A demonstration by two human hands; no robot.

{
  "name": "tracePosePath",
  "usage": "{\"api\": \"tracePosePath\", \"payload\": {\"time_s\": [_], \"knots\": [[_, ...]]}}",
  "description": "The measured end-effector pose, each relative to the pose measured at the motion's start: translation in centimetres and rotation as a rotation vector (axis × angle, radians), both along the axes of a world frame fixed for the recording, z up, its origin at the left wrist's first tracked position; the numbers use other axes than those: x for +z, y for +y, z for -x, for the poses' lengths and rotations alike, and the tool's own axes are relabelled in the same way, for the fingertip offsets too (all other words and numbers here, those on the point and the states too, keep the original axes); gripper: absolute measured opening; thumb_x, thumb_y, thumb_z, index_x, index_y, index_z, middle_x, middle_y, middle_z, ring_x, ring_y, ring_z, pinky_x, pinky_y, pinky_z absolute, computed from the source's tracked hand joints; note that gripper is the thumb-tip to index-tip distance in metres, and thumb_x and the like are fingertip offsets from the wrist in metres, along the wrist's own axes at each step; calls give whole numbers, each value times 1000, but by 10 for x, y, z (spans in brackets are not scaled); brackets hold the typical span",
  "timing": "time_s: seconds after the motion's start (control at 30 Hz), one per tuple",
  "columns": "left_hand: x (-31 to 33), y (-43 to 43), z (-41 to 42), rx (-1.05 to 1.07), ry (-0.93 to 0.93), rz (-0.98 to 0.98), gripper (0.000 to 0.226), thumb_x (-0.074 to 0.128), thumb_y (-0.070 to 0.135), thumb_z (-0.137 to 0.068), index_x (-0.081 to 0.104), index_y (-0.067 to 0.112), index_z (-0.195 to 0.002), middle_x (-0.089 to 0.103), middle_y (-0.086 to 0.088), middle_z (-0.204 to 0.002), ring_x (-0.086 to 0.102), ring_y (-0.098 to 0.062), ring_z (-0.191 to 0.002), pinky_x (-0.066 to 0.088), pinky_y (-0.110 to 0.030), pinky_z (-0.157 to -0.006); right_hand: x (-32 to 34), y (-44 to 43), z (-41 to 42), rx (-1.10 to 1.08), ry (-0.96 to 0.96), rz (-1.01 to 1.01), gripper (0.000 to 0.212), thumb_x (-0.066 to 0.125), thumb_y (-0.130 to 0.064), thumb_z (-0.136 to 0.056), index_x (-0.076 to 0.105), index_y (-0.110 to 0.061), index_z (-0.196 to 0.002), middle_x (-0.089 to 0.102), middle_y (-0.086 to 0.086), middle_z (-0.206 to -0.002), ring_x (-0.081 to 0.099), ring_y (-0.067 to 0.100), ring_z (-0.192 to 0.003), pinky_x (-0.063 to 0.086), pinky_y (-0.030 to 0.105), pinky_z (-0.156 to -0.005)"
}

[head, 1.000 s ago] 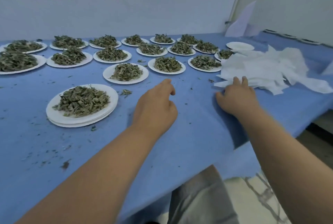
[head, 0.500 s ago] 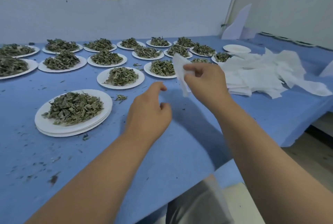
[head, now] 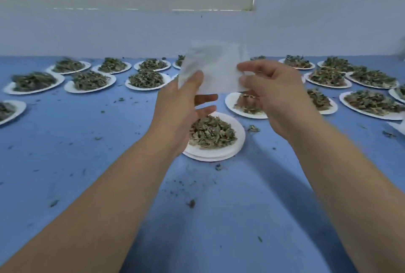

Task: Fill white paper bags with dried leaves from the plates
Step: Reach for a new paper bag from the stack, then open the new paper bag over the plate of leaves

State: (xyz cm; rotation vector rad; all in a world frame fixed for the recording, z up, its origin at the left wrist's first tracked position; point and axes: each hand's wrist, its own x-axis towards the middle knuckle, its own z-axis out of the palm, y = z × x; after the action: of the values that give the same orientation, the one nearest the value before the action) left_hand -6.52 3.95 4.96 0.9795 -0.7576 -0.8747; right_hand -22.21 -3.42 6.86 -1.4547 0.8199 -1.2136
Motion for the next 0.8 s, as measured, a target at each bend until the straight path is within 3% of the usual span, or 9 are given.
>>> {"api": "tracePosePath", "payload": {"time_s": [0.1, 0.17, 0.23, 0.3, 0.37, 0.43, 0.57, 0.63, 0.8], "knots": [[-3, 4, -44, 217, 62, -8, 19, 64, 28, -98, 71, 17, -111, 75, -4, -103, 72, -22, -88, 61, -37, -71, -6, 6, -33, 156, 171, 94, 26, 63, -10, -97, 71, -29, -113, 73, -2, -113, 76, 12, -89, 59, 29, -63], [-8, 9, -73, 388, 2, -1, 12, 64, 27, -97, 72, 19, -94, 75, 3, -90, 68, -18, -85, 61, -34, -73, -20, 12, -44, 152, 238, 195, 31, 65, -16, -96, 69, -38, -117, 75, -11, -109, 74, 5, -94, 59, 30, -71], [-12, 17, -97, 570, -189, -19, 32, 65, 28, -95, 62, 15, -66, 62, 7, -63, 57, -11, -66, 56, -29, -66, -33, 17, -48, 41, 311, 343, 28, 66, -22, -93, 71, -43, -112, 74, -25, -104, 69, -7, -97, 54, 23, -80], [-12, 23, -111, 693, -452, -37, 44, 66, 31, -91, 46, 16, -54, 48, 17, -54, 44, -5, -53, 40, -21, -58, -41, 23, -47, -13, 411, 476, 24, 63, -28, -93, 71, -45, -108, 69, -37, -102, 64, -13, -94, 47, 9, -76], [-8, 27, -114, 750, -689, -40, 30, 66, 34, -87, 60, 26, -58, 68, 24, -81, 61, 8, -75, 47, -18, -64, -43, 27, -50, -11, 458, 522, 26, 62, -29, -94, 70, -46, -111, 66, -40, -103, 60, -15, -95, 43, 1, -72], [-7, 27, -108, 778, -920, -57, 19, 66, 34, -83, 68, 27, -65, 71, 18, -104, 62, 5, -99, 52, -26, -76, -45, 30, -53, 16, 475, 536, 31, 63, -24, -95, 68, -44, -118, 66, -36, -103, 58, -18, -96, 40, -1, -74], [-16, 22, -90, 636, -1250, -25, 16, 70, 26, -84, 66, 23, -68, 67, 13, -99, 57, -8, -100, 41, -19, -79, -50, 39, -59, -19, 446, 629, 35, 66, -16, -94, 69, -36, -123, 66, -23, -108, 59, -14, -95, 41, 1, -75], [-21, 20, -81, 577, -1339, -19, 14, 73, 24, -85, 68, 17, -74, 66, 10, -103, 54, -8, -98, 35, -12, -74, -49, 39, -60, -75, 410, 709, 36, 67, -10, -91, 68, -29, -122, 64, -19, -116, 61, -5, -100, 49, 9, -75], [-25, 19, -68, 524, -1394, 20, 16, 75, 20, -82, 61, 22, -74, 63, 9, -100, 54, -13, -99, 40, -26, -71, -52, 34, -59, -100, 448, 843, 28, 72, -9, -87, 72, -22, -113, 63, -12, -121, 62, 6, -84, 41, 10, -66]]}}
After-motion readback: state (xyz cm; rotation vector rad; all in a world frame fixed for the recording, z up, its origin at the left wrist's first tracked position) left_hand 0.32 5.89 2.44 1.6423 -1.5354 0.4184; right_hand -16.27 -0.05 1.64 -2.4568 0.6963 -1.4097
